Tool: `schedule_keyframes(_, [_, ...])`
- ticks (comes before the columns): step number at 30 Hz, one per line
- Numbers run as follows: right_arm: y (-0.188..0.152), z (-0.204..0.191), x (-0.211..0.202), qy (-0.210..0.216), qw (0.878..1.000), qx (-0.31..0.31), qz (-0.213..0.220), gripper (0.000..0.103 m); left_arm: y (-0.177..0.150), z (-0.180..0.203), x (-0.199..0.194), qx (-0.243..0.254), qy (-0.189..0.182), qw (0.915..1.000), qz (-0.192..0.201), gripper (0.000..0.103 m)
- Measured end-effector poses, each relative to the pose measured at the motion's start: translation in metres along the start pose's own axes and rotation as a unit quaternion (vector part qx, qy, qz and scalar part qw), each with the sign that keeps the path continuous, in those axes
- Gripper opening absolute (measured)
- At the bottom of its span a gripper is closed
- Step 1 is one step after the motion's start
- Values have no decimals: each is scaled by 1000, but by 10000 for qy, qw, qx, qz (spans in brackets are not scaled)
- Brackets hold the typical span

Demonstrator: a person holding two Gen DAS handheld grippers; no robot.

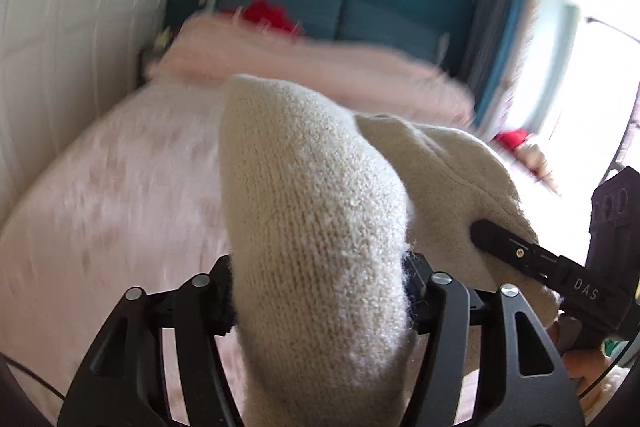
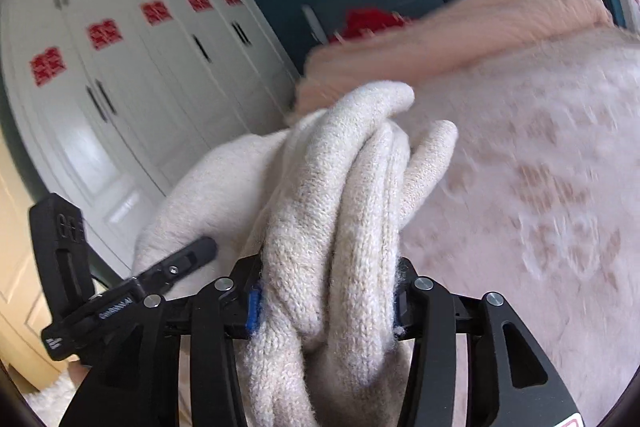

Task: Fold small clothes
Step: 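Lower the folded sweater onto the bed with both tools and release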

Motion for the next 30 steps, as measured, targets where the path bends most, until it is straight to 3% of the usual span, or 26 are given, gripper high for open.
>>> schedule_keyframes(2, [-53, 35, 30, -361, 9912, 687, -1075, 47, -43, -25, 37, -72, 692, 9943, -805, 58])
schedule_keyframes(3, [-67, 44, 27, -364, 9887, 938, -1111, 49, -52, -35, 37, -111, 956, 9923, -785, 63])
schedule_keyframes(4, [-70, 45, 14, -73, 9910, 1080, -790, 51, -56, -37, 20, -207, 711, 9962, -461, 65])
schedule_keyframes(6, [-68, 40, -3, -181, 9940, 884, -620, 59, -53, -40, -9, -535, 454, 9972, -250, 76])
schedule_keyframes(9, [-62, 27, -1, -20, 9943, 763, -740, 66, -50, -38, -18, -611, 527, 9963, -295, 80])
schedule_keyframes(12, [-67, 20, 18, -146, 9917, 604, -1123, 69, -57, -40, 2, -679, 741, 9933, -566, 80])
schedule_keyframes(13, [-73, 20, 27, -86, 9894, 699, -1273, 69, -60, -40, 12, -764, 787, 9913, -729, 78])
schedule_keyframes(15, [-81, 21, 38, 195, 9846, 1112, -1336, 50, -61, -48, 32, -923, 916, 9870, -947, 59])
schedule_keyframes(16, [-78, 21, 37, 271, 9834, 1244, -1293, 39, -59, -50, 31, -1013, 806, 9866, -988, 53])
schedule_keyframes(18, [-56, 12, 21, 420, 9854, 1238, -1093, 34, -52, -50, 19, -1203, 507, 9864, -994, 38])
schedule_keyframes(21, [-20, -11, -11, 452, 9937, 684, -758, 34, -37, -46, -7, -1322, 202, 9866, -938, 37])
schedule_keyframes(23, [-20, -17, -19, 345, 9954, 386, -808, 34, -44, -43, -6, -1181, 258, 9869, -1065, 40])
schedule_keyframes(25, [-43, -7, 0, -67, 9912, 86, -1316, 41, -63, -44, 13, -939, 558, 9851, -1332, 44])
schedule_keyframes(26, [-64, 3, 14, -277, 9837, 51, -1774, 44, -71, -46, 20, -885, 707, 9833, -1425, 49])
schedule_keyframes(27, [-76, 11, 17, -317, 9804, 229, -1933, 47, -77, -45, 20, -823, 797, 9839, -1373, 52])
schedule_keyframes(29, [-63, 9, -7, -230, 9868, 538, -1512, 47, -73, -36, 4, -677, 863, 9868, -1192, 52])
schedule_keyframes(30, [-52, 5, -22, -429, 9890, 403, -1358, 47, -67, -32, -9, -620, 954, 9875, -1093, 50])
Point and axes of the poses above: each gripper's, at about its wrist camera, not at the fingertips, and x roughly the way its jaws point, z to its right, y to its top, the point moved 6 cm from there along x, roughly the way its jaws point, and after that the axes turned 13 degrees about -x, right-handed, at the moved point
